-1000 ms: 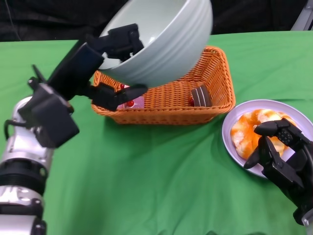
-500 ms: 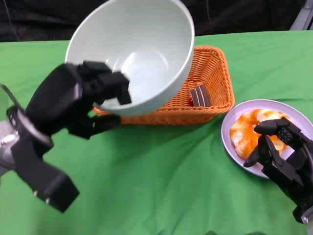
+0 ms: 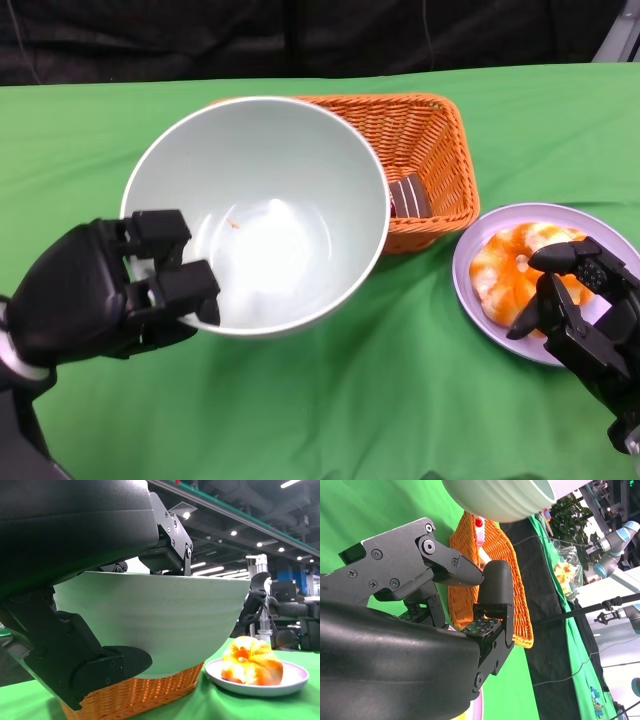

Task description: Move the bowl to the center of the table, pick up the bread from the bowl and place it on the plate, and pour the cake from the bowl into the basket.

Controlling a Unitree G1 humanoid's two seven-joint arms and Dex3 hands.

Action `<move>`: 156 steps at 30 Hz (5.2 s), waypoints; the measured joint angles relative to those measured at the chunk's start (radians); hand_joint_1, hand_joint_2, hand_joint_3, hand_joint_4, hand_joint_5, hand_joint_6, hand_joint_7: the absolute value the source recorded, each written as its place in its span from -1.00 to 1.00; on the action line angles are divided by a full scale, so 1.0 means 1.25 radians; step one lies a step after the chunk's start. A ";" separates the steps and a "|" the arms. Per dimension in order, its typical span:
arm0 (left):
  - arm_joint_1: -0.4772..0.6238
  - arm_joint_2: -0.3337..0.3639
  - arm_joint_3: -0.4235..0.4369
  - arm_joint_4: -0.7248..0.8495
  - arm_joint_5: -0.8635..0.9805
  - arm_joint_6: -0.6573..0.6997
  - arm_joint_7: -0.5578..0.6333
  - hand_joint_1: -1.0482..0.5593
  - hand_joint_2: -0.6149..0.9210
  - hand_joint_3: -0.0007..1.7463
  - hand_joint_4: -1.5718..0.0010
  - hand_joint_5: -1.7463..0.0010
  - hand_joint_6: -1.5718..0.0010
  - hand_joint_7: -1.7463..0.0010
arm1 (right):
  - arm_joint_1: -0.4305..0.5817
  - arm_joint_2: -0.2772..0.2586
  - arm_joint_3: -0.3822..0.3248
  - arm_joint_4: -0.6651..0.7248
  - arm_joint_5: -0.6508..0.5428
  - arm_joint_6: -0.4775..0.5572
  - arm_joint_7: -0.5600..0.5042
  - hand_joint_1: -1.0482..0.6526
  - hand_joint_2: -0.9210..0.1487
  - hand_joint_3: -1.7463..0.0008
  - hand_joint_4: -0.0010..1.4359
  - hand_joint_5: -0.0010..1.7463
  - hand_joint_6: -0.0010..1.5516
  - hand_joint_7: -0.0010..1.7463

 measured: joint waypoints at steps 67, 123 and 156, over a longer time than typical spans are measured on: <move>-0.036 -0.070 -0.317 0.179 -0.168 0.081 -0.187 -0.09 0.93 -1.00 -0.12 0.39 -0.29 0.96 | -0.002 -0.002 -0.004 -0.003 0.015 0.025 0.005 0.07 -0.63 -0.02 -0.03 0.95 -0.21 0.65; 0.423 -0.422 0.567 -0.390 -1.606 0.589 -1.595 0.22 1.00 -0.55 0.17 -0.77 0.07 -0.24 | 0.047 -0.001 0.072 -0.042 -0.057 -0.156 0.092 0.06 -0.66 0.04 -0.08 0.90 -0.22 0.57; 0.344 -0.391 0.593 -0.129 -1.414 0.210 -1.732 0.49 0.50 0.38 0.07 -0.89 -0.04 -0.49 | 0.079 -0.061 0.160 0.035 -0.180 -0.421 0.163 0.00 -0.28 -0.15 0.06 0.87 -0.10 0.60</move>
